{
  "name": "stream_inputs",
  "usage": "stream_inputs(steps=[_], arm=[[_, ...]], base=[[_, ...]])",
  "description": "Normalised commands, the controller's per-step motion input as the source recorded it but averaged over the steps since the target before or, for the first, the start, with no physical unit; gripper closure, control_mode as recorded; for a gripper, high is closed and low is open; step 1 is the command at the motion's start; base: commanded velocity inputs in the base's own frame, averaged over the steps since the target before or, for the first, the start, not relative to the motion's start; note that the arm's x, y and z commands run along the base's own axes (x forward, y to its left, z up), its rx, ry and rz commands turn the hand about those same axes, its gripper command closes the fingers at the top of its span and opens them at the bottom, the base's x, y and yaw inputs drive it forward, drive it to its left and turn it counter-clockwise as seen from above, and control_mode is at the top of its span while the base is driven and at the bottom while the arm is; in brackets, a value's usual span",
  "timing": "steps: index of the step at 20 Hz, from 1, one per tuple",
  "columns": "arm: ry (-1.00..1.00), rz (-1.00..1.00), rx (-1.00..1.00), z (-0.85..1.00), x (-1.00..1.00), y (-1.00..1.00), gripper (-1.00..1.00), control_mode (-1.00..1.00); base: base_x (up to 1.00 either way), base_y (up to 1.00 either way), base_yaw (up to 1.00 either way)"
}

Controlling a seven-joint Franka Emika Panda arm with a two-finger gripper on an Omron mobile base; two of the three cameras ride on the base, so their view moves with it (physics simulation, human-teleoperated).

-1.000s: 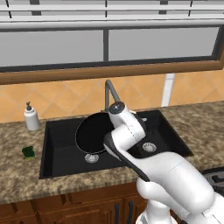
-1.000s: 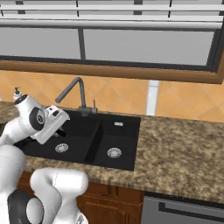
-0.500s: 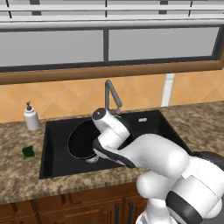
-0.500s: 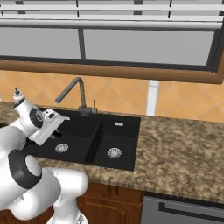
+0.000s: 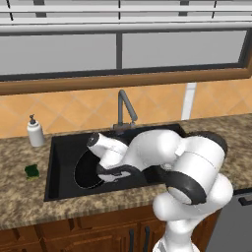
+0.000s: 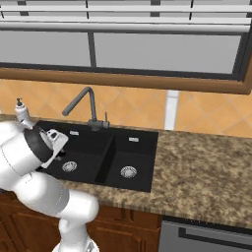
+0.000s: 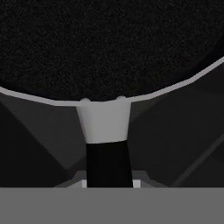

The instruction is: Pick the pan and sponge and place them into the sink. Then turn on the water.

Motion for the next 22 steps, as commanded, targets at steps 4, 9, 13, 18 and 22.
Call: stream_inputs(steps=[4, 9, 13, 18, 22], arm=[[0.07, 0.00, -0.13, -0.44, 0.34, 0.26, 1.00, -1.00], [0.06, 0.00, -0.14, -0.42, 0.30, 0.32, 1.00, -1.00], [0.07, 0.00, -0.12, -0.40, 0.33, 0.24, 1.00, -1.00], [0.04, 0.00, -0.13, -0.39, 0.33, 0.28, 1.00, -1.00], [0.00, 0.00, -0.12, -0.31, 0.27, 0.18, 1.00, -1.00]], base=[[0.00, 0.00, 0.00], [0.00, 0.00, 0.00], [0.00, 0.00, 0.00], [0.00, 0.00, 0.00], [0.00, 0.00, 0.00]])
